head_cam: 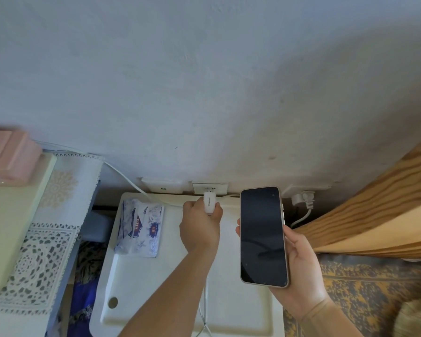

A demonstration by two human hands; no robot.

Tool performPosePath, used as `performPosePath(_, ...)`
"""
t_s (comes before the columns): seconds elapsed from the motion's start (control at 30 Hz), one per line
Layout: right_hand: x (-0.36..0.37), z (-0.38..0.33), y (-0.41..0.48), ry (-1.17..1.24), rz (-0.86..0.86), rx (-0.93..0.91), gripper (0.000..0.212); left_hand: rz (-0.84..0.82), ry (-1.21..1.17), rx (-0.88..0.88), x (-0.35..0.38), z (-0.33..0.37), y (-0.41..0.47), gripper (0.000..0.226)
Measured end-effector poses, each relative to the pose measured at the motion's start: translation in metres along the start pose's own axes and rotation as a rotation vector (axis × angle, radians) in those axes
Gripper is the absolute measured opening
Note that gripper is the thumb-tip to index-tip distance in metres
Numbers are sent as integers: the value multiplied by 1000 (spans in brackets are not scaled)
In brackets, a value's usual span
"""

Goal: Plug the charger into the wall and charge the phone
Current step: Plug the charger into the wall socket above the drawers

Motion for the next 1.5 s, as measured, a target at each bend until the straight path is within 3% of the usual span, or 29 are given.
performPosePath(0.53,-6,7,6,-1,50,13,54,18,4,-67,10,10,4,34)
performPosePath(0.77,-11,9,10,2,106,33,49,24,29,-34,10,8,8,33)
performPosePath(0.9,-13,7,10,-5,119,41,48,-38,132,82,3,5,16,34)
performPosePath(1.17,-10,3,10,-12,92,33,52,-39,68,-22,9,7,20,32)
performPosePath(1.5,-11,10,0,46,122,37,52,-31,71,19,0,3,11,39)
Point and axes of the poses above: each hand's wrist, its own y-axis towards the middle knuckle, its own x-axis out of the palm, z = x × y, the point moved 2 cm from there along y, towards the middle knuckle, and after that the axes turned 14 degrees about x, right-handed, at the moved point
